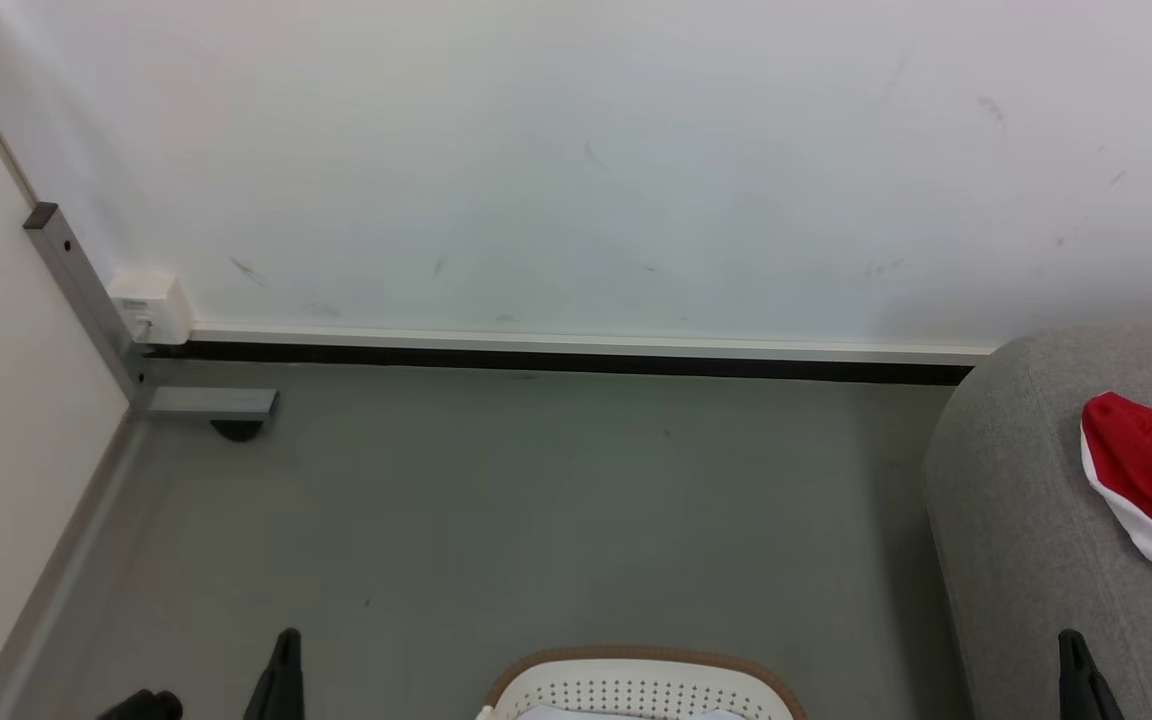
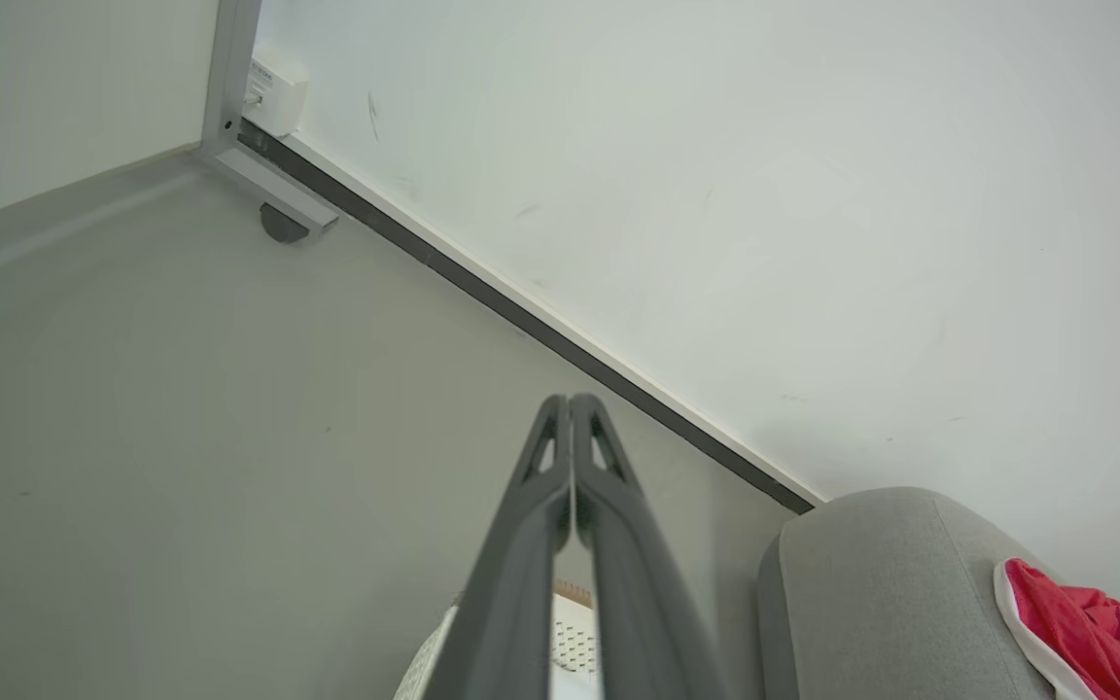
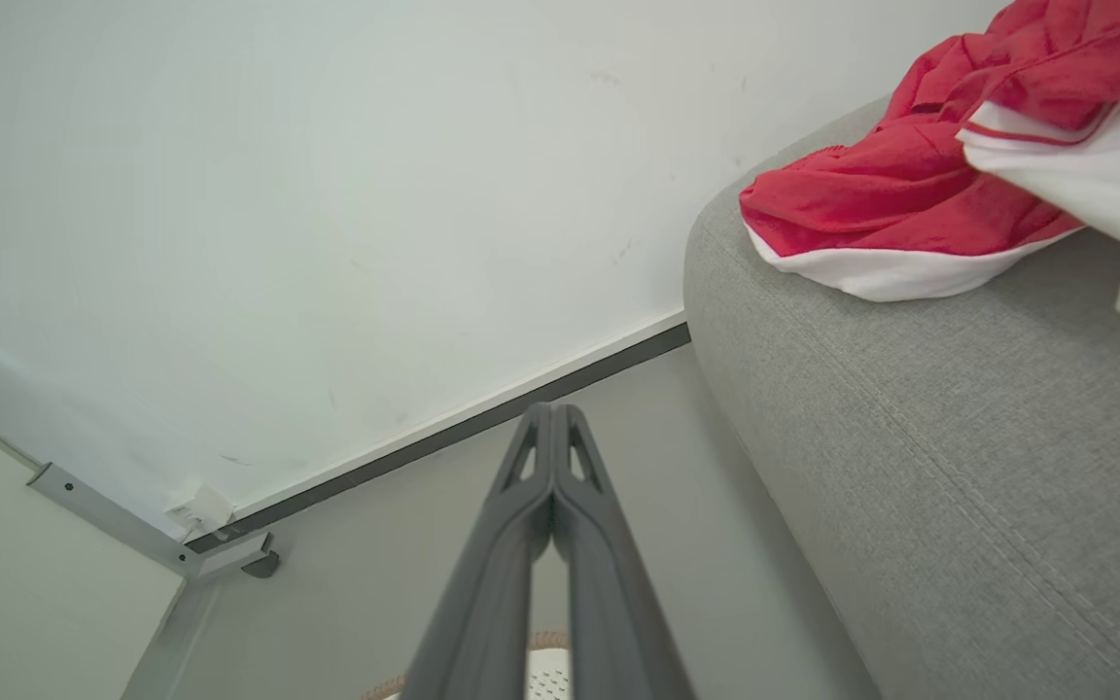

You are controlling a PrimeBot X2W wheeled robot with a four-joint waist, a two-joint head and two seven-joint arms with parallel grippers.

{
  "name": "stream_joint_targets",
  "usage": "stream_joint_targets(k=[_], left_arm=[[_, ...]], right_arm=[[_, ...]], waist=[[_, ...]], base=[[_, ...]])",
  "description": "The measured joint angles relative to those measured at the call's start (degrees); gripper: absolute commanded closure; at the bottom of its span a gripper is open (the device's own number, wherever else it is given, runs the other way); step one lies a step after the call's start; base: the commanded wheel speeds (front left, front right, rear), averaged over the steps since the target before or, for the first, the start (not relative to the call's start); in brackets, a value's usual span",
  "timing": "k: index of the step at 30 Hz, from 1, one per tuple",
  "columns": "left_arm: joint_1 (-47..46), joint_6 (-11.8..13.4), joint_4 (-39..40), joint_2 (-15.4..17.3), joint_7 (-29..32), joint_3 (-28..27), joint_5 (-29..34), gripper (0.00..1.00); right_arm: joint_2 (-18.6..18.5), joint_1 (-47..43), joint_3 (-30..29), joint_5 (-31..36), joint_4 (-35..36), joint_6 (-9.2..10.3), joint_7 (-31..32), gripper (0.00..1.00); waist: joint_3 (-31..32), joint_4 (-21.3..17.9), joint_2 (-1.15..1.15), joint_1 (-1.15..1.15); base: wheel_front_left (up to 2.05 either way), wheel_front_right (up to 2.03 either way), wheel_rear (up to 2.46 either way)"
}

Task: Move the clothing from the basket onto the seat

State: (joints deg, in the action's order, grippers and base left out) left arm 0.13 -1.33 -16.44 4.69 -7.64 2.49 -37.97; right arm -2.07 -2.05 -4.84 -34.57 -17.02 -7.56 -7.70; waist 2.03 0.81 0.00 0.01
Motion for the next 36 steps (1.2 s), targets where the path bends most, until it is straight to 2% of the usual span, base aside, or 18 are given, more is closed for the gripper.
stream_joint_targets(k=[17,36], left_arm=[[-1.5,-1.5,0.5,-0.4,3.4,-2.1,-13.5,1.0],[-2.9,-2.8,1.1,-0.8,6.6,-4.2,-25.3,1.0]], right_arm=[[-0.1,2.0,-0.5,-13.9,0.6,0.0,3.5,1.0],[-0.2,4.0,-0.8,-27.0,1.3,0.0,6.6,1.0]], waist=[[-0.4,-0.1,0.0,0.0],[-0.8,-0.3,0.0,0.0]], base=[[0.0,0.0,0.0],[0.0,0.0,0.0]])
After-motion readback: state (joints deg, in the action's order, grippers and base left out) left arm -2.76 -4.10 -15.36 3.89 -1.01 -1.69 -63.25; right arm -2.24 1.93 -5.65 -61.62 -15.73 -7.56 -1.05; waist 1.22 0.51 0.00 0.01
